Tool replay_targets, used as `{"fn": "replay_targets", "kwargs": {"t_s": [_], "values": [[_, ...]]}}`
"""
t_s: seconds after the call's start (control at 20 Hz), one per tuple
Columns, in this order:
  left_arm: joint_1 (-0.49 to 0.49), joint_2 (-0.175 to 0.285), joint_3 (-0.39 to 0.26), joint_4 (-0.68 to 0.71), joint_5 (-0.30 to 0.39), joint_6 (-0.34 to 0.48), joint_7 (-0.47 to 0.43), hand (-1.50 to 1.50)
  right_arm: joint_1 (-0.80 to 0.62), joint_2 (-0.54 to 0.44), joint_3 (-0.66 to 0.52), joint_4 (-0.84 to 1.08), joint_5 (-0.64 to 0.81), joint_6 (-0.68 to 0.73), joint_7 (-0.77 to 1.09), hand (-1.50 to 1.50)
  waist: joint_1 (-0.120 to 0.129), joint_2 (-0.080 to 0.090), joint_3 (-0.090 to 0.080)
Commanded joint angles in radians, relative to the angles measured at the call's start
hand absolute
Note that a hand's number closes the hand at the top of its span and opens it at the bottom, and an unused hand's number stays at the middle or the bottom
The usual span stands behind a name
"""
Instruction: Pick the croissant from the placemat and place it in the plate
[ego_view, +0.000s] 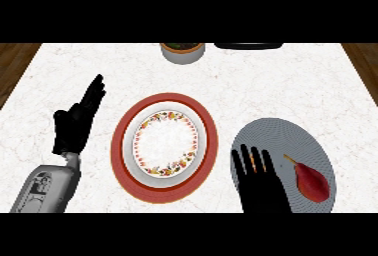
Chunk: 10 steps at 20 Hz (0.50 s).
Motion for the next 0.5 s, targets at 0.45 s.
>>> {"fn": "replay_targets", "kwargs": {"t_s": [0.45], "values": [[-0.024,0.035,0.098,-0.015,0.007,-0.093,0.027,0.0,0.008,-0.011,-0.124,0.228,0.042,-0.1,-0.151,-1.5,0.0,0.0,0.0]]}}
